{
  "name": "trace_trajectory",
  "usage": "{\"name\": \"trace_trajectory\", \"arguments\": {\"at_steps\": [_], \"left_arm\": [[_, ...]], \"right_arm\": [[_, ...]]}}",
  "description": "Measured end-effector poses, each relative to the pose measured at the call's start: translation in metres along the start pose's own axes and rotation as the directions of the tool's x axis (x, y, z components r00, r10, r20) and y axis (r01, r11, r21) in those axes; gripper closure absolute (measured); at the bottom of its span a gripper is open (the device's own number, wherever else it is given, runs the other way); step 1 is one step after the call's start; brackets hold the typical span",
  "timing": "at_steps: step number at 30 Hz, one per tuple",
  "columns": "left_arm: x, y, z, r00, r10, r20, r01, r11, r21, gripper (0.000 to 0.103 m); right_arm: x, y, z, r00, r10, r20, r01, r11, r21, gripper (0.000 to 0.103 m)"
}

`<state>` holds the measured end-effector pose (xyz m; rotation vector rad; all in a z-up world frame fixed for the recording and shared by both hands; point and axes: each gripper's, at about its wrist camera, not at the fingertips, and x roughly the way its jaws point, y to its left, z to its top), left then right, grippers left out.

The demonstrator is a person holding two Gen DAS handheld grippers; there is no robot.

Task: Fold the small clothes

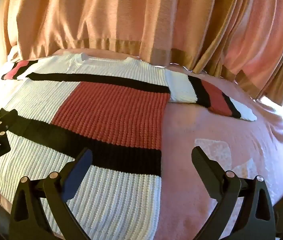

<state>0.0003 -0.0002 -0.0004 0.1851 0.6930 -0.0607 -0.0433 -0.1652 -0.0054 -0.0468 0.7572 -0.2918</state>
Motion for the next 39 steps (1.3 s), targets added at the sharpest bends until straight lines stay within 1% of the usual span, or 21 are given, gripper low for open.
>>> {"name": "trace_trajectory", "arguments": {"at_steps": [8,9,10,16,39], "left_arm": [[0.0,-0.004,-0.001,1.0,0.029,-0.002,-0.029,1.0,-0.003,0.005],[0.004,-0.006,-0.005,1.0,0.005,-0.01,-0.005,1.0,-0.01,0.005],[0.006,-0.001,-0.005,1.0,-0.002,-0.012,0.002,1.0,-0.011,0.005],[0.007,-0.001,-0.005,1.0,0.008,-0.014,-0.009,1.0,-0.01,0.005],[0.01,-0.002,-0.006,0.999,-0.007,-0.034,0.007,1.0,-0.009,0.005]], "right_arm": [[0.002,-0.001,-0.002,1.0,0.0,-0.001,0.0,1.0,-0.01,0.005],[0.001,0.0,0.0,1.0,0.001,-0.001,-0.001,1.0,-0.013,0.005],[0.003,-0.001,0.002,1.0,0.0,-0.008,0.0,1.0,-0.005,0.005],[0.0,0.0,0.0,1.0,-0.003,-0.005,0.003,1.0,-0.02,0.005],[-0.001,0.009,0.002,1.0,0.004,-0.006,-0.004,1.0,-0.001,0.005]]}}
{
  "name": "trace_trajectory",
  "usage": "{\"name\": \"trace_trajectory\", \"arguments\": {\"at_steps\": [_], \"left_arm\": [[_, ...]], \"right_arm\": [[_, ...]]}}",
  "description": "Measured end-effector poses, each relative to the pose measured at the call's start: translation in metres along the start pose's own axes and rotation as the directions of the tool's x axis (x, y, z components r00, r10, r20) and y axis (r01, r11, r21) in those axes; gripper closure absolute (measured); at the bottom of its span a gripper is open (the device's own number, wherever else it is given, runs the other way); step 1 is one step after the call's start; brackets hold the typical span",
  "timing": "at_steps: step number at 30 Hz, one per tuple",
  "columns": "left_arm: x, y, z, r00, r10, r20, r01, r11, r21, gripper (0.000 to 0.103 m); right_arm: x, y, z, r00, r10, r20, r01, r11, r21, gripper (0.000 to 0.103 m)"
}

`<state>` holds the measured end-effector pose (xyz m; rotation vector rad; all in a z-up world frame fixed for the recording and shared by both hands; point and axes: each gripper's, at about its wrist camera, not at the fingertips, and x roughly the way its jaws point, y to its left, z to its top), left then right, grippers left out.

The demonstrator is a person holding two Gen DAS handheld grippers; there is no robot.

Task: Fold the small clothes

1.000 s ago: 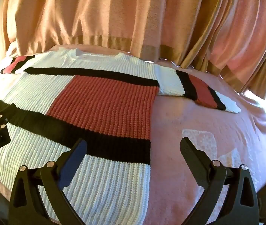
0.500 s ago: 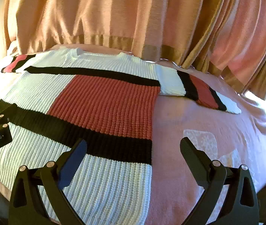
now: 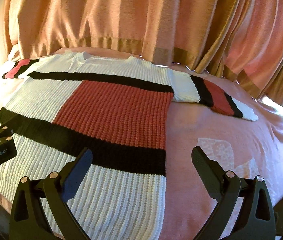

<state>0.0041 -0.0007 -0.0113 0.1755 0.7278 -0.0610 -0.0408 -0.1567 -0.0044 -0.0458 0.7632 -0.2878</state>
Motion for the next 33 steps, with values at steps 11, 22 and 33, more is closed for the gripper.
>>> {"name": "trace_trajectory", "arguments": {"at_steps": [11,22,33], "left_arm": [[0.0009,-0.0022,-0.0002,1.0,0.001,-0.002,-0.001,1.0,0.004,0.005],[0.0016,-0.0047,-0.0023,1.0,-0.006,-0.008,0.006,1.0,0.005,0.005],[0.0017,-0.0036,-0.0022,1.0,-0.007,-0.007,0.007,1.0,0.006,0.005]], "right_arm": [[0.0018,-0.0025,0.0004,1.0,0.009,-0.012,-0.009,1.0,0.021,0.005],[0.0019,-0.0003,0.0007,1.0,0.012,-0.015,-0.011,1.0,0.017,0.005],[0.0021,0.0004,0.0001,1.0,0.012,-0.015,-0.012,1.0,0.016,0.005]]}}
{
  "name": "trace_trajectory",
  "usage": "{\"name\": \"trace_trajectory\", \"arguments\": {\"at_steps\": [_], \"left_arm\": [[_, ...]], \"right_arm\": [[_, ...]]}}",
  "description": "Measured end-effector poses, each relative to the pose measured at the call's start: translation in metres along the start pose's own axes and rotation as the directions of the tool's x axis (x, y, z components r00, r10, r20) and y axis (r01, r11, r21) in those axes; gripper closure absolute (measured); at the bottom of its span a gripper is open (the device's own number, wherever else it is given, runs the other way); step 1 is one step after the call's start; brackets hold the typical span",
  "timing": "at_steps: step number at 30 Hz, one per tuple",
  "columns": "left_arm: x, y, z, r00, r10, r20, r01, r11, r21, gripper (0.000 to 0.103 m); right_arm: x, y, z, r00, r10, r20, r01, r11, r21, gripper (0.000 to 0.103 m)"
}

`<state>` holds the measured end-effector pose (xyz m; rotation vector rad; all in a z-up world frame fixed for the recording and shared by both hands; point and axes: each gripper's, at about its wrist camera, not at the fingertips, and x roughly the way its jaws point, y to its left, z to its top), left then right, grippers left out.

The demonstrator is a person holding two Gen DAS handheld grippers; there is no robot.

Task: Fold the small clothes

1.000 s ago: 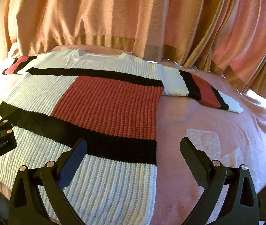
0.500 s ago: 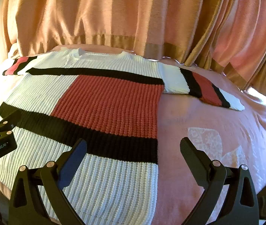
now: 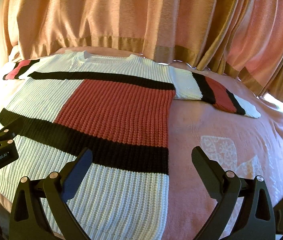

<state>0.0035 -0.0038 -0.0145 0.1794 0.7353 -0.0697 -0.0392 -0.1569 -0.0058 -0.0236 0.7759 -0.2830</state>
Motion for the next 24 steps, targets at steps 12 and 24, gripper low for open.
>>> {"name": "trace_trajectory", "arguments": {"at_steps": [12,24], "left_arm": [[0.0001,0.0014,-0.0004,1.0,-0.001,0.0,0.001,1.0,-0.002,0.005],[-0.0004,0.0034,-0.0007,1.0,-0.002,-0.004,0.002,1.0,-0.005,0.005]], "right_arm": [[-0.0005,0.0015,-0.0007,1.0,-0.001,0.001,0.001,1.0,-0.002,0.005],[-0.0004,0.0005,-0.0005,1.0,0.0,-0.001,0.0,1.0,-0.001,0.005]]}}
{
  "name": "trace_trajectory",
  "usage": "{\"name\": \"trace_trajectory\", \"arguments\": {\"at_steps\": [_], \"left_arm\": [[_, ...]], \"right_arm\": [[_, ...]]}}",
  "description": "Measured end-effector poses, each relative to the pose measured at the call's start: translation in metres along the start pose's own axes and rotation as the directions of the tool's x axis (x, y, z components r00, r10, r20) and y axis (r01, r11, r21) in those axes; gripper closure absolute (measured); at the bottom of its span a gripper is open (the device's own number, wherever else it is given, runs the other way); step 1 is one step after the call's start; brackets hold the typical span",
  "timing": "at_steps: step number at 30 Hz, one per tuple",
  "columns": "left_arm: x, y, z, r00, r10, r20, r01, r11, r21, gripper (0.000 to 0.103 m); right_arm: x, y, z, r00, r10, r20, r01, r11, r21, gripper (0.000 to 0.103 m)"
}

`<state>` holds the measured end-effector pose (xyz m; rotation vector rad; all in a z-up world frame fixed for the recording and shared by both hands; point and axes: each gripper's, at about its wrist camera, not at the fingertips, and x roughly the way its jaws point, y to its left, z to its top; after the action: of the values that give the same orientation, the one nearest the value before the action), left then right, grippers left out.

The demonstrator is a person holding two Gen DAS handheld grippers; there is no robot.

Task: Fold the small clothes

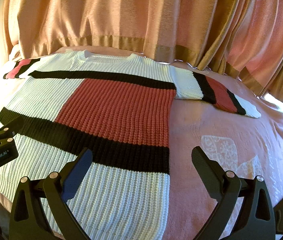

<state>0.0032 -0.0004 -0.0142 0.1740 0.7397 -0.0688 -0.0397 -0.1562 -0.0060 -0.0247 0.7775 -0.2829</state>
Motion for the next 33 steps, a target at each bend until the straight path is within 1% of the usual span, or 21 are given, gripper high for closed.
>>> {"name": "trace_trajectory", "arguments": {"at_steps": [9,11,12,14,15,18,19,20,22,23,24,26,27,29,30,33], "left_arm": [[0.0,0.002,0.001,1.0,-0.004,-0.008,0.004,1.0,-0.012,0.005],[-0.001,0.003,0.004,1.0,-0.011,-0.013,0.01,1.0,-0.019,0.005],[-0.003,0.004,0.007,1.0,-0.017,-0.012,0.017,1.0,-0.023,0.005],[-0.006,0.005,0.016,1.0,-0.026,-0.007,0.026,0.999,-0.025,0.005],[-0.009,0.005,0.024,0.999,-0.037,-0.001,0.037,0.999,-0.027,0.005],[-0.013,0.004,0.047,0.998,-0.068,0.013,0.069,0.997,-0.021,0.005],[-0.014,0.0,0.06,0.997,-0.075,0.029,0.075,0.997,-0.011,0.005],[-0.014,-0.002,0.068,0.996,-0.078,0.038,0.079,0.997,-0.006,0.005],[-0.011,-0.012,0.087,0.993,-0.097,0.065,0.097,0.995,0.009,0.005],[-0.007,-0.016,0.093,0.992,-0.097,0.076,0.096,0.995,0.018,0.005],[-0.004,-0.021,0.098,0.991,-0.095,0.091,0.093,0.995,0.03,0.005],[0.006,-0.033,0.104,0.989,-0.088,0.117,0.082,0.995,0.051,0.005],[0.013,-0.039,0.104,0.988,-0.091,0.125,0.084,0.995,0.056,0.005],[0.023,-0.044,0.103,0.99,-0.092,0.103,0.087,0.995,0.057,0.005],[0.03,-0.049,0.102,0.991,-0.115,0.066,0.111,0.992,0.062,0.005],[0.042,-0.055,0.099,0.99,-0.137,0.024,0.135,0.989,0.062,0.005]], "right_arm": [[0.002,-0.004,0.002,1.0,0.012,-0.01,-0.012,1.0,0.013,0.005],[0.004,-0.018,0.01,0.999,0.029,-0.028,-0.027,0.999,0.044,0.005],[0.004,-0.028,0.017,0.999,0.034,-0.033,-0.032,0.997,0.064,0.005],[0.004,-0.063,0.039,1.0,0.019,-0.016,-0.017,0.992,0.123,0.005],[0.005,-0.078,0.048,1.0,-0.004,-0.004,0.005,0.99,0.14,0.005],[0.02,-0.141,0.08,0.992,-0.124,0.014,0.119,0.973,0.199,0.005],[0.035,-0.171,0.091,0.986,-0.166,-0.004,0.162,0.959,0.234,0.005],[0.045,-0.19,0.096,0.984,-0.179,-0.022,0.178,0.949,0.262,0.005],[0.078,-0.244,0.099,0.972,-0.221,-0.085,0.236,0.899,0.368,0.007],[0.089,-0.26,0.097,0.97,-0.222,-0.104,0.245,0.883,0.401,0.008],[0.109,-0.287,0.091,0.97,-0.205,-0.134,0.244,0.849,0.469,0.017],[0.136,-0.32,0.082,0.97,-0.155,-0.188,0.234,0.806,0.543,0.028],[0.152,-0.34,0.073,0.967,-0.129,-0.219,0.237,0.772,0.59,0.031],[0.167,-0.36,0.062,0.963,-0.131,-0.236,0.255,0.729,0.635,0.033],[0.175,-0.371,0.056,0.958,-0.151,-0.246,0.278,0.71,0.647,0.033],[0.191,-0.387,0.049,0.952,-0.157,-0.264,0.296,0.695,0.655,0.033]]}}
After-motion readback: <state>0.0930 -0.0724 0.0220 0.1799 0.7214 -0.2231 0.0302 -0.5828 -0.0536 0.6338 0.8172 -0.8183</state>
